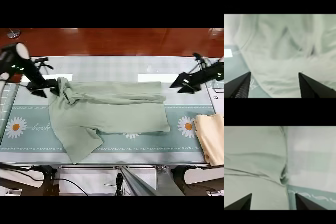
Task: Fold the shirts.
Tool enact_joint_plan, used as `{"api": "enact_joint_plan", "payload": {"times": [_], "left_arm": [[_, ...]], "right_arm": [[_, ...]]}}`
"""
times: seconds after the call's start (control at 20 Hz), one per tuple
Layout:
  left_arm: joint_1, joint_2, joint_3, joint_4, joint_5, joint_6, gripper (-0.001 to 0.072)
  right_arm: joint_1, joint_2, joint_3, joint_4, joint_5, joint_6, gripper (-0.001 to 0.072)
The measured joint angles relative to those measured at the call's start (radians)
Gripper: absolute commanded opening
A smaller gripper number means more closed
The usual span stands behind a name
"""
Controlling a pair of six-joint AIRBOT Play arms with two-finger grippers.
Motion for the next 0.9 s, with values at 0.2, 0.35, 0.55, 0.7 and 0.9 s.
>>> {"api": "enact_joint_plan", "payload": {"times": [0.2,0.35,0.55,0.7,0.9], "left_arm": [[0.181,0.255,-0.35,-0.026,0.15,0.0,0.0702],[0.355,0.435,-0.631,-0.197,0.246,0.082,0.0702],[0.5,0.558,-0.899,-0.4,0.31,0.181,0.0701],[0.482,0.577,-0.996,-0.445,0.315,0.216,0.0702],[0.388,0.571,-1.057,-0.459,0.309,0.225,0.0702]], "right_arm": [[-0.098,0.215,-0.249,-0.012,-0.076,-0.029,0.0624],[-0.141,0.366,-0.457,0.014,-0.155,-0.06,0.0623],[-0.155,0.472,-0.639,0.09,-0.217,-0.091,0.0623],[-0.153,0.497,-0.713,0.117,-0.237,-0.105,0.0623],[-0.151,0.509,-0.753,0.135,-0.251,-0.113,0.0623]]}}
